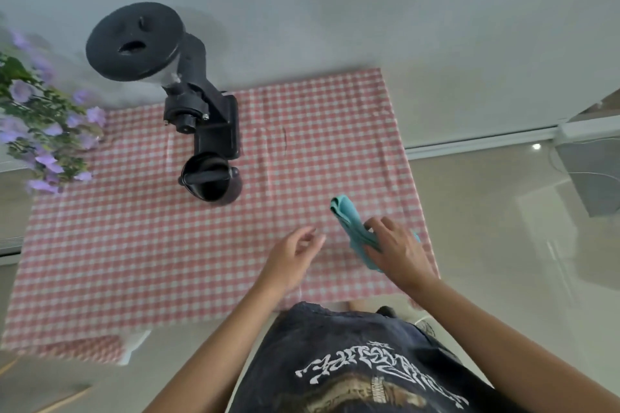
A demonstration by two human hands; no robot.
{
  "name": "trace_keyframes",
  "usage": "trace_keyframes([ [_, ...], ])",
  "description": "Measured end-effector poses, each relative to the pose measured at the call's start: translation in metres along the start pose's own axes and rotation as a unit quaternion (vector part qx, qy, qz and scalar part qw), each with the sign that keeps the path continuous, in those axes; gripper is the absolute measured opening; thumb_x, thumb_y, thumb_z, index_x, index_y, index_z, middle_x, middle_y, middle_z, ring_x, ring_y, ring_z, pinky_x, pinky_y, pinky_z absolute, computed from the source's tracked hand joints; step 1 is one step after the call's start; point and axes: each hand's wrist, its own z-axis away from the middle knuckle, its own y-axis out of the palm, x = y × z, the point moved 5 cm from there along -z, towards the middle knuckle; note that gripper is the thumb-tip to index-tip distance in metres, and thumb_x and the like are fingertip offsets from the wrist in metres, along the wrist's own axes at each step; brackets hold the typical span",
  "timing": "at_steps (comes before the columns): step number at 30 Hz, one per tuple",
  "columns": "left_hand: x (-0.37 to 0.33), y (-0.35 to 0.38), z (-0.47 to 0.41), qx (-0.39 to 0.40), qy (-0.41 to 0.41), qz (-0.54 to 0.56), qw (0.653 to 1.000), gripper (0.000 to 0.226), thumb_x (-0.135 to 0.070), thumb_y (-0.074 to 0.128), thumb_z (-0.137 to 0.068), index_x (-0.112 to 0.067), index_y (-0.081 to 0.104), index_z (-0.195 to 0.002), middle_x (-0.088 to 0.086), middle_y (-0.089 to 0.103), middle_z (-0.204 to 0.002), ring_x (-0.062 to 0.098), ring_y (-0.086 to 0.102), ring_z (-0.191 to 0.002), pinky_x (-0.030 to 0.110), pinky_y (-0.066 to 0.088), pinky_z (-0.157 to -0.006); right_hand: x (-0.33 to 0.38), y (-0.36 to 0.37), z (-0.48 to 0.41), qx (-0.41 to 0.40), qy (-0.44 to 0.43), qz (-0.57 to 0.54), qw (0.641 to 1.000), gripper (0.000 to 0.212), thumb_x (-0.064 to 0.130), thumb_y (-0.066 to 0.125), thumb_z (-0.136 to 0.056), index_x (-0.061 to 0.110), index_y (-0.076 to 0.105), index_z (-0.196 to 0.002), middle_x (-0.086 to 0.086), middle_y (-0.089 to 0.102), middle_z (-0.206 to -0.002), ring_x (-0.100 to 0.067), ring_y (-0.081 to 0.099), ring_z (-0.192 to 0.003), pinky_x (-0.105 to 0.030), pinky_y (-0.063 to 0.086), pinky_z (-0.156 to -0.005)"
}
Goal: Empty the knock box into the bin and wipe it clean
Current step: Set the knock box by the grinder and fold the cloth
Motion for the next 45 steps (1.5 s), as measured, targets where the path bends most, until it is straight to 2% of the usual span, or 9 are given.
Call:
trace_keyframes([
  [5,-0.079,0.01,-0.018,-0.063,0.036,0.053,0.996,0.029,-0.068,0.062,-0.091,-0.041,0.069,-0.097,-0.023,0.072,-0.073,-0.006,0.068,-0.068,0.013,0.051,-0.058,0.005,-0.01,0.011,-0.054,-0.067,0.001,0.996,0.023,0.026,0.068,-0.086,0.017,0.055,-0.102,0.004,0.056,-0.087,-0.018,0.055,-0.071,-0.039,0.051,-0.074],
  [9,-0.109,-0.001,-0.021,-0.087,0.083,0.026,0.992,0.028,-0.037,0.061,-0.106,-0.018,0.075,-0.121,-0.002,0.075,-0.09,0.02,0.072,-0.083,0.044,0.062,-0.082,-0.004,-0.022,0.007,-0.067,-0.029,-0.104,0.992,0.039,0.037,0.065,-0.085,0.024,0.044,-0.115,0.008,0.061,-0.09,-0.019,0.06,-0.066,-0.034,0.051,-0.063],
  [13,-0.131,-0.007,-0.016,-0.015,0.152,-0.068,0.986,0.031,-0.029,0.061,-0.107,-0.022,0.07,-0.136,-0.012,0.075,-0.119,0.007,0.069,-0.104,0.012,0.052,-0.088,-0.016,-0.027,-0.003,0.05,0.002,-0.271,0.961,0.09,0.056,0.071,-0.08,0.048,0.014,-0.149,0.012,0.055,-0.109,-0.002,0.064,-0.086,-0.019,0.05,-0.072],
  [17,-0.144,-0.013,-0.012,0.031,0.19,-0.143,0.971,0.026,-0.02,0.061,-0.107,-0.023,0.074,-0.129,-0.007,0.078,-0.113,0.009,0.07,-0.099,0.027,0.056,-0.09,-0.024,-0.06,-0.016,-0.018,-0.082,-0.218,0.972,0.047,0.053,0.066,-0.084,0.032,0.058,-0.125,0.003,0.046,-0.126,-0.01,0.05,-0.11,-0.032,0.047,-0.097],
  [20,-0.15,-0.027,-0.013,0.01,0.2,-0.139,0.97,0.019,-0.018,0.06,-0.107,-0.022,0.077,-0.117,-0.007,0.077,-0.106,0.015,0.071,-0.1,0.034,0.058,-0.09,-0.032,-0.076,-0.025,-0.004,-0.093,-0.196,0.976,0.014,0.037,0.07,-0.084,0.033,0.062,-0.094,0.022,0.058,-0.114,0.0,0.057,-0.101,-0.017,0.043,-0.083],
  [25,-0.149,-0.059,-0.013,-0.07,0.205,-0.123,0.969,0.017,-0.025,0.061,-0.107,-0.016,0.076,-0.106,0.0,0.077,-0.094,0.018,0.07,-0.085,0.036,0.058,-0.079,-0.061,-0.09,-0.035,0.04,-0.063,-0.166,0.983,0.027,0.024,0.07,-0.083,0.042,0.051,-0.087,0.017,0.063,-0.073,-0.001,0.06,-0.066,-0.025,0.042,-0.059],
  [28,-0.143,-0.07,-0.018,-0.109,0.176,-0.138,0.969,0.017,-0.029,0.065,-0.105,-0.017,0.077,-0.109,0.007,0.079,-0.094,0.029,0.073,-0.084,0.048,0.06,-0.081,-0.082,-0.112,-0.051,0.013,-0.041,-0.159,0.986,0.02,0.026,0.07,-0.084,0.044,0.061,-0.088,0.013,0.069,-0.075,-0.006,0.064,-0.071,-0.026,0.047,-0.064],
  [37,-0.151,-0.07,-0.048,-0.209,0.203,-0.214,0.932,0.012,-0.019,0.071,-0.1,-0.015,0.076,-0.11,0.003,0.077,-0.099,0.021,0.069,-0.084,0.036,0.06,-0.074,-0.081,-0.154,-0.095,-0.04,-0.106,-0.037,0.993,0.017,0.016,0.062,-0.094,0.023,0.074,-0.104,0.003,0.073,-0.091,-0.02,0.065,-0.08,-0.028,0.043,-0.068],
  [45,-0.077,0.003,-0.038,-0.158,0.184,-0.313,0.918,0.015,-0.009,0.067,-0.101,-0.006,0.081,-0.104,0.007,0.079,-0.1,0.021,0.069,-0.096,0.028,0.057,-0.094,-0.09,-0.081,-0.035,-0.012,-0.157,0.087,0.984,0.023,0.008,0.068,-0.092,0.02,0.078,-0.11,-0.003,0.078,-0.097,-0.025,0.07,-0.079,-0.04,0.06,-0.071],
])
